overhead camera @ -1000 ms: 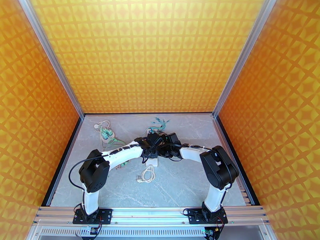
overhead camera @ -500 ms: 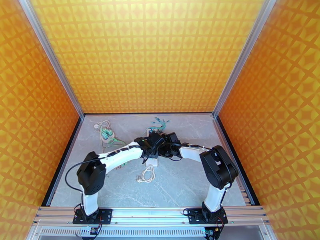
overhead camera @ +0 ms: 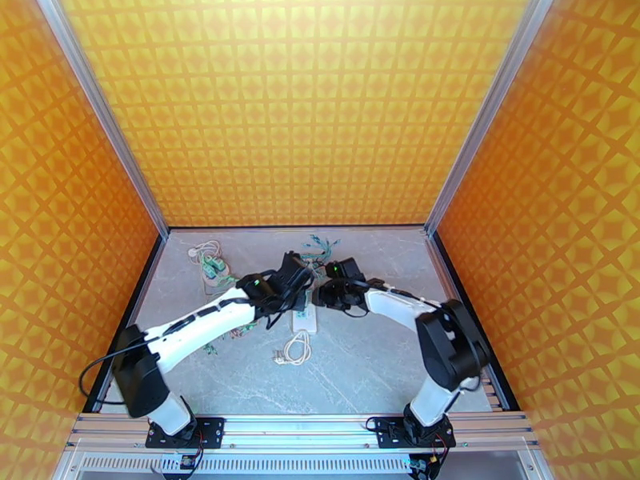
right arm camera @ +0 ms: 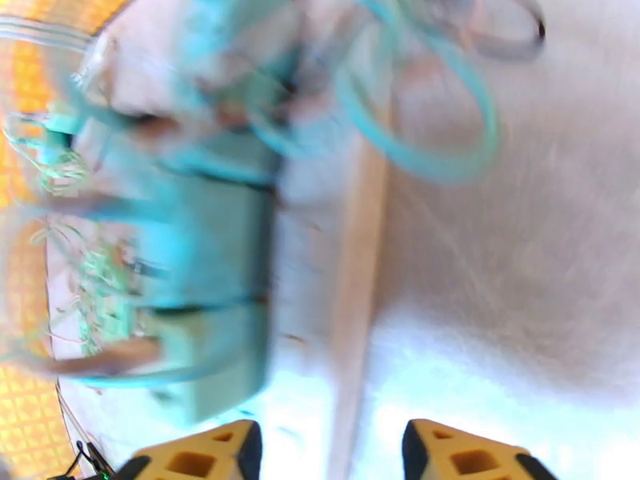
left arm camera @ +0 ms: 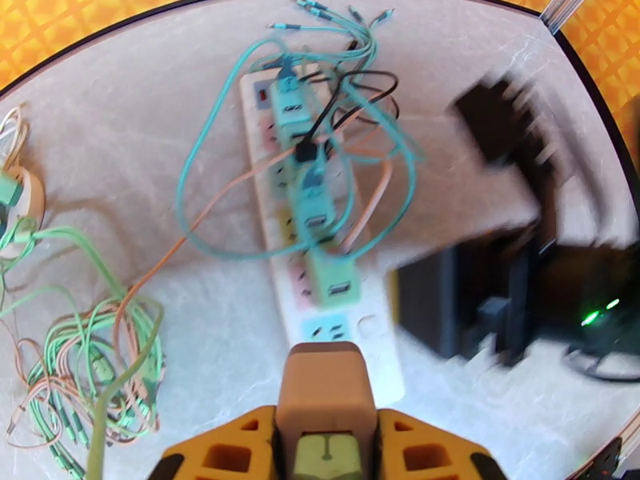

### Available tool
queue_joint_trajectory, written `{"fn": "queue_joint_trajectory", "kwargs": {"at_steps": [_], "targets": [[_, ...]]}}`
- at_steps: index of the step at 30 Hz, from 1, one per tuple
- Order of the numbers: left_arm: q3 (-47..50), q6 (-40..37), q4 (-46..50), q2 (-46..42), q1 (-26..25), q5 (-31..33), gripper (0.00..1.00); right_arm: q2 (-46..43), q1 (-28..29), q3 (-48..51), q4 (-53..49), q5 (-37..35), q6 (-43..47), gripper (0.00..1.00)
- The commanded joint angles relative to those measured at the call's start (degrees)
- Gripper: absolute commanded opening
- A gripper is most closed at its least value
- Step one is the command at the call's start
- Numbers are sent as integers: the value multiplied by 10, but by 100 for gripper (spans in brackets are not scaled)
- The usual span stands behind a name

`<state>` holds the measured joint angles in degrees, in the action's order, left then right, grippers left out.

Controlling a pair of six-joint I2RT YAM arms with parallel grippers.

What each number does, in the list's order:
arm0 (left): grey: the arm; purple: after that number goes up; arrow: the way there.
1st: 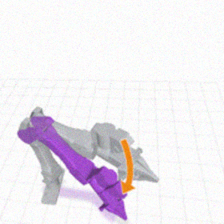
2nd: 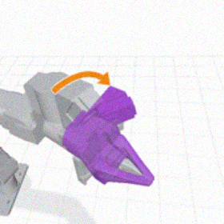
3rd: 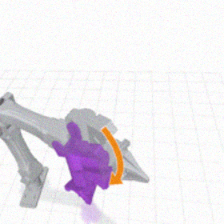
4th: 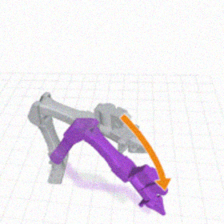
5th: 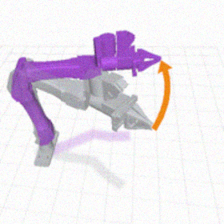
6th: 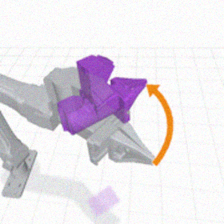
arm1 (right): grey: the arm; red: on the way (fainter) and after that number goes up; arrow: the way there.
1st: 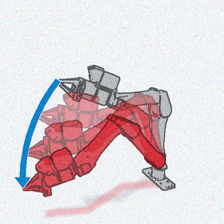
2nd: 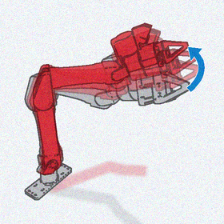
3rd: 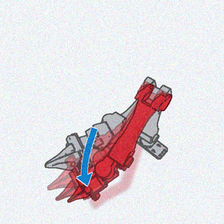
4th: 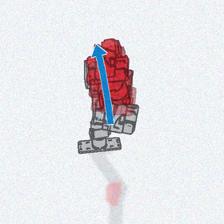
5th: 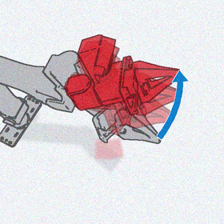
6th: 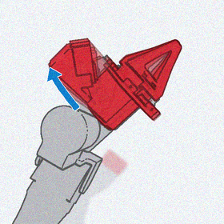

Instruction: Pull the plug off the socket

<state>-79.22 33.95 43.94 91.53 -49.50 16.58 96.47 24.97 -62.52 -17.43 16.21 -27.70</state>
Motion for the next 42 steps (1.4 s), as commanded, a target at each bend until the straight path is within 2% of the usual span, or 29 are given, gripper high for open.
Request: {"fn": "queue_joint_trajectory", "kwargs": {"at_steps": [1,5,12,15,19,25,27,30,34,36,42], "targets": [[58,-14,-14,-34,3,-4,6,-45,-3,-17,-23,-50,15,60],[132,-10,-12,-66,3,-5,7,-75,-3,-8,-26,-88,16,69],[209,-1,1,-74,2,-5,8,-91,-3,10,-25,-97,6,70],[220,-6,16,-59,3,-5,8,-96,-3,19,-23,-95,-3,71],[236,-10,24,-43,2,-5,9,-106,-3,29,-23,-101,-6,77],[232,0,28,-4,-8,-5,13,-115,-3,35,-29,-101,-8,79],[231,0,19,1,-13,-11,23,-115,-3,32,-35,-102,-5,79],[227,4,10,5,-15,-22,30,-114,-3,30,-41,-101,-3,79],[215,2,6,-4,-15,-34,58,-115,-3,30,-43,-94,-11,79],[206,-2,6,-14,-14,-40,69,-117,-1,31,-43,-93,-14,79],[174,-6,7,-51,-6,-47,76,-120,12,22,-59,-101,-10,79]]}}
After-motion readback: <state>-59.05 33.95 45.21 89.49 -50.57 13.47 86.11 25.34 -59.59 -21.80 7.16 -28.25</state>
